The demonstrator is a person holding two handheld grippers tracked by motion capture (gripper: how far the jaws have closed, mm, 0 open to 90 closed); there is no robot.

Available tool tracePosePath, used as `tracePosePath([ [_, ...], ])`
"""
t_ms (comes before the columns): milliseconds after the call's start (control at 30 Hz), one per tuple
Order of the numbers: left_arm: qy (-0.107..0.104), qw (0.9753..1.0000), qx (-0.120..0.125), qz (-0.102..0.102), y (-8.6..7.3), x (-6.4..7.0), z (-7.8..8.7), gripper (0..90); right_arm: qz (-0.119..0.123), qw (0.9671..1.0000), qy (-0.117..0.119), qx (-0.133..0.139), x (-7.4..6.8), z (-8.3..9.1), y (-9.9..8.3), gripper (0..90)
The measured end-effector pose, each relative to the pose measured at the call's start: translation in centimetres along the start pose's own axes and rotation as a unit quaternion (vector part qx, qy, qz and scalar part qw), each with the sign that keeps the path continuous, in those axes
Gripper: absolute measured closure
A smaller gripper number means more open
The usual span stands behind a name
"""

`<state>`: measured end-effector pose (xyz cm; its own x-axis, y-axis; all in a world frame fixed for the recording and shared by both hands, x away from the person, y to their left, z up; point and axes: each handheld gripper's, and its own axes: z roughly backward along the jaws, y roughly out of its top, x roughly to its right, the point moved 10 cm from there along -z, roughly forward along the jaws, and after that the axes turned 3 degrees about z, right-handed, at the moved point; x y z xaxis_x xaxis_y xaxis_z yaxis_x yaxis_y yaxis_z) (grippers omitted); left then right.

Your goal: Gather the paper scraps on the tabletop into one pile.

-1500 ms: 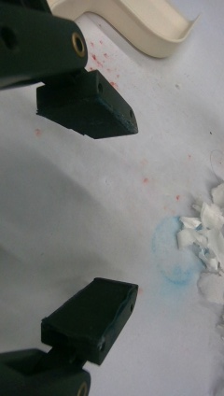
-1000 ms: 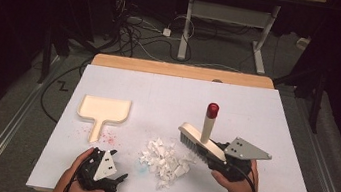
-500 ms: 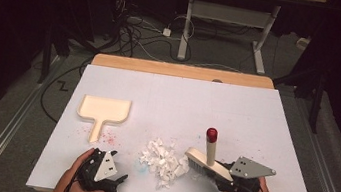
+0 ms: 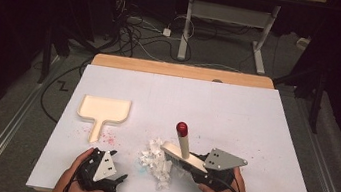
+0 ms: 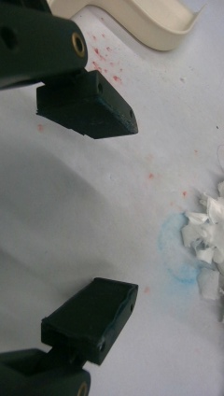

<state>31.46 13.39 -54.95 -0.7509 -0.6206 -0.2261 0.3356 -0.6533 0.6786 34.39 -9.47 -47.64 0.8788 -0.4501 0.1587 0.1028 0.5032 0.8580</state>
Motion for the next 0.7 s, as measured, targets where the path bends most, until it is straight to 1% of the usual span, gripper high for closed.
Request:
tracePosePath([
  [67, -0.001, 1.0000, -0.001, 0.000, 0.0, 0.0, 0.0, 19.3, -0.003, 0.9999, -0.006, 0.011, 0.5, 0.7, 0.4, 67.9],
  [133, 0.000, 1.0000, -0.002, -0.001, 0.0, 0.0, 0.0, 19.3, -0.016, 0.9995, -0.006, 0.025, 1.1, 1.6, 0.7, 67.9],
  [200, 0.002, 1.0000, -0.001, 0.000, 0.1, 0.0, 0.0, 19.3, -0.023, 0.9990, -0.005, 0.037, 1.5, 2.7, 1.0, 67.9],
  [267, 0.003, 1.0000, -0.002, 0.001, 0.1, 0.0, 0.0, 19.3, -0.023, 0.9987, -0.007, 0.045, 1.7, 3.8, 1.3, 67.9],
  [300, 0.003, 1.0000, -0.002, 0.001, 0.1, 0.0, 0.0, 19.3, -0.021, 0.9986, -0.003, 0.048, 1.6, 4.3, 1.3, 67.9],
  [333, 0.004, 1.0000, -0.002, 0.002, 0.1, 0.0, 0.0, 19.3, -0.021, 0.9986, 0.003, 0.049, 1.5, 4.8, 1.3, 67.9],
  [400, 0.006, 1.0000, -0.001, 0.004, 0.1, -0.1, 0.1, 19.3, -0.013, 0.9989, 0.006, 0.045, 1.2, 5.8, 0.9, 67.9],
  [433, 0.006, 1.0000, -0.001, 0.005, 0.1, -0.1, 0.1, 19.3, -0.010, 0.9992, 0.009, 0.039, 1.1, 6.2, 0.6, 67.9],
  [467, 0.006, 1.0000, 0.001, 0.007, 0.1, -0.1, 0.1, 19.3, -0.013, 0.9993, 0.011, 0.035, 1.0, 6.5, 0.2, 68.0],
  [533, 0.007, 1.0000, -0.001, 0.006, 0.0, -0.3, 0.2, 19.3, -0.009, 0.9997, 0.000, 0.024, 1.3, 7.2, -0.8, 68.0],
  [600, 0.007, 1.0000, -0.002, 0.006, 0.0, -0.3, 0.1, 19.3, -0.016, 0.9996, -0.018, 0.016, 2.1, 7.5, -1.8, 68.0],
  [667, 0.008, 1.0000, -0.004, 0.004, 0.0, -0.2, 0.1, 19.3, -0.017, 0.9989, -0.043, 0.004, 3.1, 7.4, -2.8, 67.9],
  [700, 0.007, 1.0000, -0.004, 0.004, 0.1, -0.2, 0.1, 19.3, -0.020, 0.9985, -0.051, -0.002, 3.5, 7.1, -3.1, 68.0],
])
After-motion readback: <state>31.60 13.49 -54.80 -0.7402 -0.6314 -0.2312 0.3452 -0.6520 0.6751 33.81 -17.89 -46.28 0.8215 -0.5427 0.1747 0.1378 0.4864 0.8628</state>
